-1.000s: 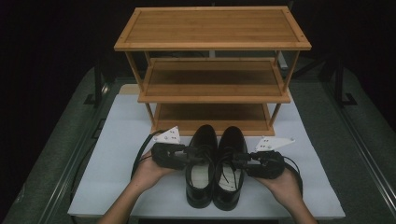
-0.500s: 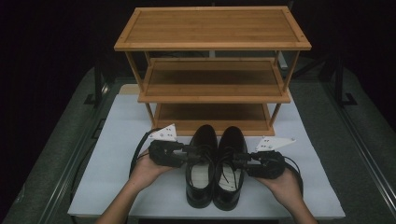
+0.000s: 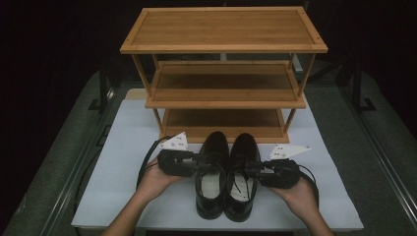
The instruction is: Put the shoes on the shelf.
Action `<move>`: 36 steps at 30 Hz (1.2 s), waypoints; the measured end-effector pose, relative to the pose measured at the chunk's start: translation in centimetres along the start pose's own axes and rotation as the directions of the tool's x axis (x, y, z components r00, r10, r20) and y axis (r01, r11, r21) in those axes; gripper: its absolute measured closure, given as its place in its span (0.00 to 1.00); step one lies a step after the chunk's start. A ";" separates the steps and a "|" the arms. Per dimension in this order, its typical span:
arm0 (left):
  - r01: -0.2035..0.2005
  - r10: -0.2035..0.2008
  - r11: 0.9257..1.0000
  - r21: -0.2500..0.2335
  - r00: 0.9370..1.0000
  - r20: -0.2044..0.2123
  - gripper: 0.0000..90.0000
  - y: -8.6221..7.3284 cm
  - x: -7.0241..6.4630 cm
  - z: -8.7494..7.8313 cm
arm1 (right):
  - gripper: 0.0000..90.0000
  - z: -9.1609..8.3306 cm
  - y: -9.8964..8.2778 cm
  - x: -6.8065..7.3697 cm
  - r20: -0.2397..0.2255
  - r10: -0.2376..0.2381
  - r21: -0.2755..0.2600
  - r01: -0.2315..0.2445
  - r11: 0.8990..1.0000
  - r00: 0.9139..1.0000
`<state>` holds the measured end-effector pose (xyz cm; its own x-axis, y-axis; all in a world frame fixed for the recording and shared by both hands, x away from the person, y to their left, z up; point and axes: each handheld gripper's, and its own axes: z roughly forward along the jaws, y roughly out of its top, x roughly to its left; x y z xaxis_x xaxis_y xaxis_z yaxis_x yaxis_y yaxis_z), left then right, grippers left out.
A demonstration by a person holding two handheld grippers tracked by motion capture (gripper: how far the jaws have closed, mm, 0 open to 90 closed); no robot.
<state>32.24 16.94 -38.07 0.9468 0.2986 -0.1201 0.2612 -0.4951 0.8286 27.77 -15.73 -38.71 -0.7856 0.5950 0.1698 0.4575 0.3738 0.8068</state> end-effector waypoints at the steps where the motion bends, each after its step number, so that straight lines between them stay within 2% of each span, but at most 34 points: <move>1: 0.004 -0.004 1.000 -0.005 1.000 0.001 0.70 -0.1 0.0 0.1 | 0.70 0.0 0.0 0.0 0.001 -0.002 0.000 0.002 1.000 1.000; 5: 0.003 -0.003 1.000 -0.001 1.000 0.011 0.75 0.0 -0.1 -0.1 | 0.78 0.0 0.0 0.2 -0.006 -0.015 -0.002 0.015 1.000 1.000; 8: -0.006 0.006 1.000 0.011 1.000 0.010 0.84 0.1 -0.3 -0.2 | 0.89 -0.1 0.1 0.4 -0.001 -0.033 0.003 0.033 0.999 0.999; 13: -0.008 0.009 1.000 0.025 1.000 -0.024 0.97 0.4 -0.8 -0.5 | 0.96 -0.3 0.1 0.6 0.016 -0.054 0.010 0.054 0.998 0.998; 21: -0.022 0.022 1.000 0.003 0.996 -0.089 0.98 0.9 -1.2 -0.9 | 0.96 -0.9 0.4 0.3 0.053 -0.060 -0.019 0.062 0.998 0.997; 27: -0.009 0.007 1.000 -0.023 0.994 -0.113 0.98 1.2 -1.0 -1.2 | 0.97 -1.3 0.9 -0.2 0.079 -0.052 -0.033 0.055 0.998 0.995; 32: 0.010 -0.017 0.999 -0.048 0.990 -0.140 0.98 1.6 -0.4 -1.7 | 0.97 -1.6 1.2 -1.1 0.073 -0.020 -0.059 0.024 0.998 0.997; 36: 0.023 -0.035 0.997 -0.072 0.986 -0.165 0.98 2.0 0.2 -1.9 | 0.97 -1.3 1.9 -2.0 0.072 -0.018 -0.074 0.024 0.997 0.997</move>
<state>32.60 17.55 -35.41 0.8933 0.4459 -0.0573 0.2689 -0.4278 0.8629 29.65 -17.17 -36.78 -0.7618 0.6377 0.1140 0.4071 0.3344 0.8500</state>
